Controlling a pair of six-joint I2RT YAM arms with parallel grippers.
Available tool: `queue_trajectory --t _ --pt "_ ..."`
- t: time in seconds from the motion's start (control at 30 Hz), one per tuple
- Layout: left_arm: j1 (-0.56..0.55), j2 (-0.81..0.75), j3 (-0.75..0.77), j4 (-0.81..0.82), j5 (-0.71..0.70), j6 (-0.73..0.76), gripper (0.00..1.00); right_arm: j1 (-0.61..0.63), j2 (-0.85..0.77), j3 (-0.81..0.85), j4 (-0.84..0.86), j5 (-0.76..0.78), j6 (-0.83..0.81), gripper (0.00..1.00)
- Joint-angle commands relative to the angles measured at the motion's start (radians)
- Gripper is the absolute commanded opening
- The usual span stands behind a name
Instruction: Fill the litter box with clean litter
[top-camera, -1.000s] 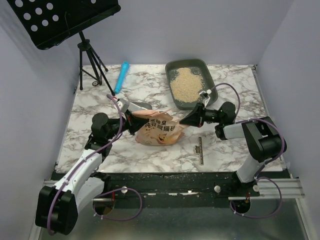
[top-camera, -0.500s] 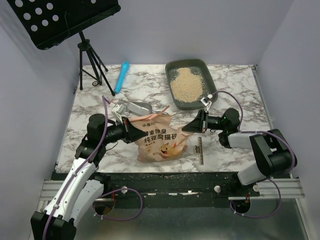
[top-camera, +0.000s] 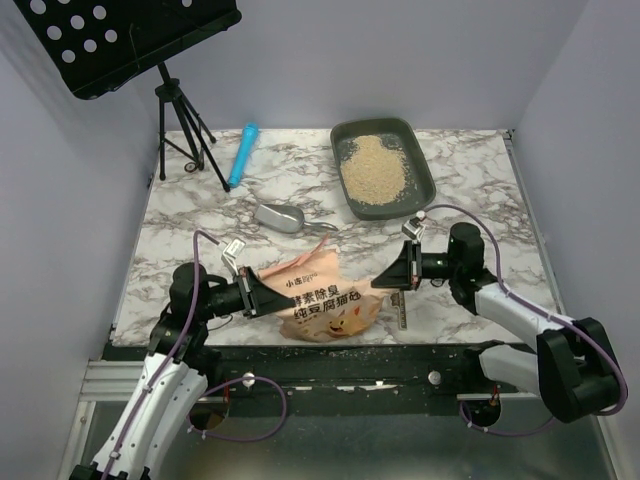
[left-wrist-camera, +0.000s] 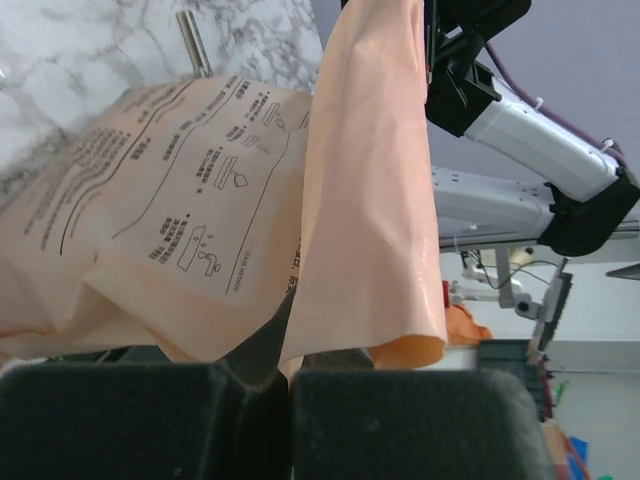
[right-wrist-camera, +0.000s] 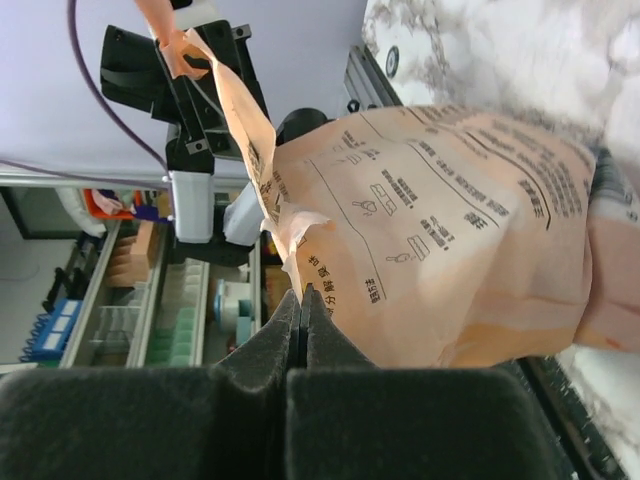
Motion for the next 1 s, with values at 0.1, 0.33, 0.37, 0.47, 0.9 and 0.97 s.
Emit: queue_trajectory --t 0.1,0.33,0.37,0.47,0.9,0.97 --pt "0.017 -0.056 -0.081 -0.094 0.134 -0.186 0.0 -0.029 -0.106 -0.103 -0.205 -0.039 0.076 0.0" --pt "0.002 0.002 -0.088 -0.201 0.192 -0.183 0.0 -0.03 -0.092 -0.162 -0.261 -0.097 0.101 0.0" --pt "-0.001 0.002 -0.096 -0.199 0.204 -0.192 0.0 -0.029 -0.086 -0.163 -0.275 -0.102 0.087 0.0" --pt "-0.009 -0.006 -0.13 -0.197 0.224 -0.212 0.0 -0.03 -0.071 -0.168 -0.311 -0.105 0.058 0.0" --pt "-0.03 -0.029 -0.223 -0.146 0.238 -0.25 0.0 -0.03 -0.031 -0.151 -0.449 -0.038 -0.087 0.0" --pt "-0.032 -0.029 -0.217 -0.14 0.236 -0.253 0.0 -0.03 -0.035 -0.118 -0.472 -0.024 -0.119 0.0"
